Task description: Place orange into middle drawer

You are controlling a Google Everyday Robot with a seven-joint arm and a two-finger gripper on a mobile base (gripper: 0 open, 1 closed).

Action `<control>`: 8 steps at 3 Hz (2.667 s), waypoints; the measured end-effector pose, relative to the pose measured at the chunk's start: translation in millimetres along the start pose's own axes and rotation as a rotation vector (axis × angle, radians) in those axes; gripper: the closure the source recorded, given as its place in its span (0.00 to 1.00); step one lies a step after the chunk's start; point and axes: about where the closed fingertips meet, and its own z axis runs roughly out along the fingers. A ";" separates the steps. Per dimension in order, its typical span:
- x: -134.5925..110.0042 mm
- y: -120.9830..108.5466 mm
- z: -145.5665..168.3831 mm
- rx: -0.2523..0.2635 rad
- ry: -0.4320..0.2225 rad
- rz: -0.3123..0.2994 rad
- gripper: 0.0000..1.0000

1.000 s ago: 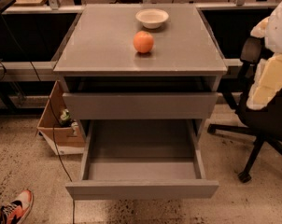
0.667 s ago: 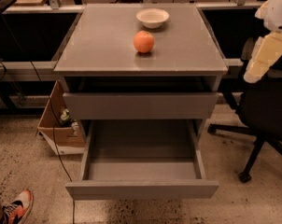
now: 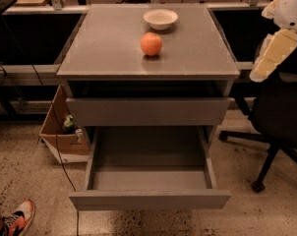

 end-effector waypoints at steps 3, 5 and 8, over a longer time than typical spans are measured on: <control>-184.4 -89.1 28.7 0.101 -0.456 0.310 0.00; -191.8 -80.1 90.4 0.118 -0.481 0.398 0.00; -208.0 -95.3 193.4 0.128 -0.647 0.541 0.00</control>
Offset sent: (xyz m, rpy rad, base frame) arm 0.1825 0.1583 0.0624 0.6530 -0.1895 -0.1826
